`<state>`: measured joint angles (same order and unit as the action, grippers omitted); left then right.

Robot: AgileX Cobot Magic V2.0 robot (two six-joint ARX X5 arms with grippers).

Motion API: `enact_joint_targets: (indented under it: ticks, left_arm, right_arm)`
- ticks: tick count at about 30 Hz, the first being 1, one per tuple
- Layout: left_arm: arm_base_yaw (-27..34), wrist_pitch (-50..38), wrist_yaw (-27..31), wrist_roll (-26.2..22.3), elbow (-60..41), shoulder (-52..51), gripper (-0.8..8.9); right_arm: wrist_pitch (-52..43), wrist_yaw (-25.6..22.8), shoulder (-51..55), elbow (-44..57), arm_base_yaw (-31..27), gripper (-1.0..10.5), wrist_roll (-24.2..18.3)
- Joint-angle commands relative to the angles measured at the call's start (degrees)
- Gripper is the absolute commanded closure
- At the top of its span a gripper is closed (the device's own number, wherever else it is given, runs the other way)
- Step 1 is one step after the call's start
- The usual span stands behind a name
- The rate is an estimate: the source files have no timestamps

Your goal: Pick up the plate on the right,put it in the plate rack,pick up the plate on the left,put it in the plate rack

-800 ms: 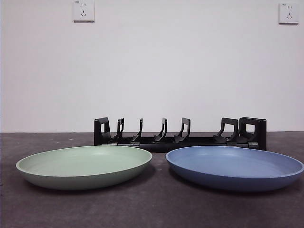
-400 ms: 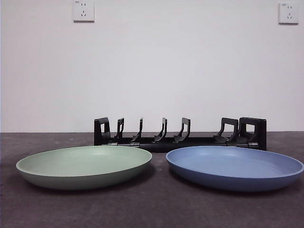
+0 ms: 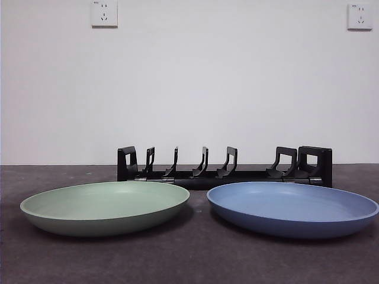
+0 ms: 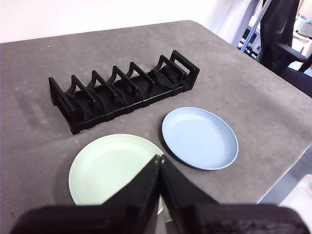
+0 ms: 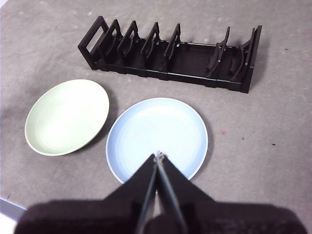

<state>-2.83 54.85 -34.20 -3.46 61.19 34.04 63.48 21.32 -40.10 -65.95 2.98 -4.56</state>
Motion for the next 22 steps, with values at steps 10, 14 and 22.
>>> enact_joint_targets:
  ticks: [10,14,22]
  left_arm:
    - [-7.6,-0.5,-0.7,-6.8,0.1,2.5,1.21]
    - [-13.6,-1.0,-0.6,-11.0,0.1,4.4,1.21]
    - [-23.8,-4.2,1.6,-17.0,0.1,10.4,1.22]
  right_arm:
    - [-0.4,3.4,-1.9,-0.3,0.1,3.2,0.5]
    - [-0.4,3.3,-7.3,-0.3,0.1,3.2,1.5]
    - [-2.7,-0.3,-30.7,-0.3,0.1,3.2,1.4]
